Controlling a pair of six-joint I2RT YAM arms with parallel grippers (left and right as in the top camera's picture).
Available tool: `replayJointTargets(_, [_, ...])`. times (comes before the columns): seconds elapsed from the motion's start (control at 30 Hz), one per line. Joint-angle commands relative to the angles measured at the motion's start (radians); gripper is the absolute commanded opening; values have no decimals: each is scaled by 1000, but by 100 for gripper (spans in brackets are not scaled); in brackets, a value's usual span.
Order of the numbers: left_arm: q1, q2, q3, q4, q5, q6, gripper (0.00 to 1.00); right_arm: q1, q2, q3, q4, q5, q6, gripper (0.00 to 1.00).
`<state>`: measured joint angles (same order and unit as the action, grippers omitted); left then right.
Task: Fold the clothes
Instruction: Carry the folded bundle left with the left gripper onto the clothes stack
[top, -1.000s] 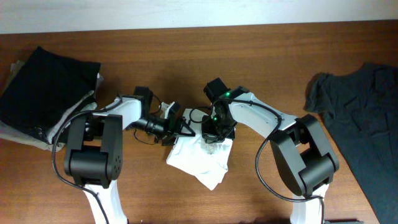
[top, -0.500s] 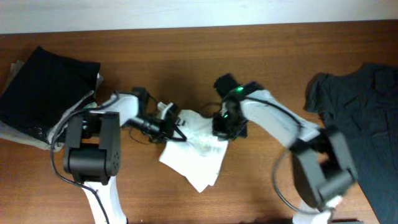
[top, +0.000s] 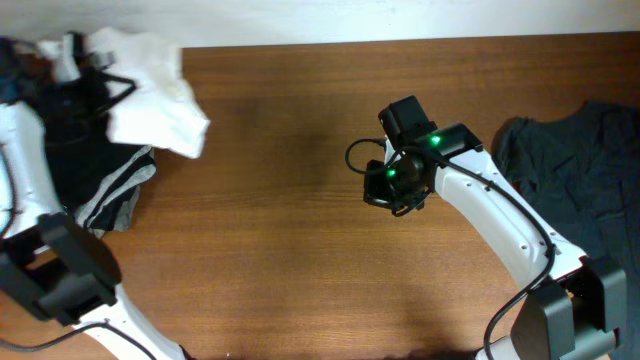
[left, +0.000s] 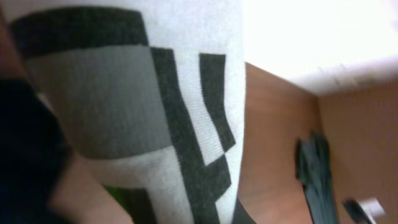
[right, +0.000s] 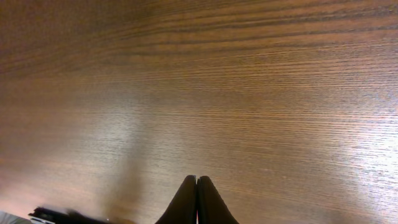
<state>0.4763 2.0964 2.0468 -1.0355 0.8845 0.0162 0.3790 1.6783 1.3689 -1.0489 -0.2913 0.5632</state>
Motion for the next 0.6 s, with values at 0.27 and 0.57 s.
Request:
replayJointTargets(0.27, [325,69,11,-98,-490,6,53,-6,-17,7,-15,15,-8,5])
replayJointTargets(0.57, [452,-187,97,-172,-43,153,84,-6,-42,21,-10,48,-55,5])
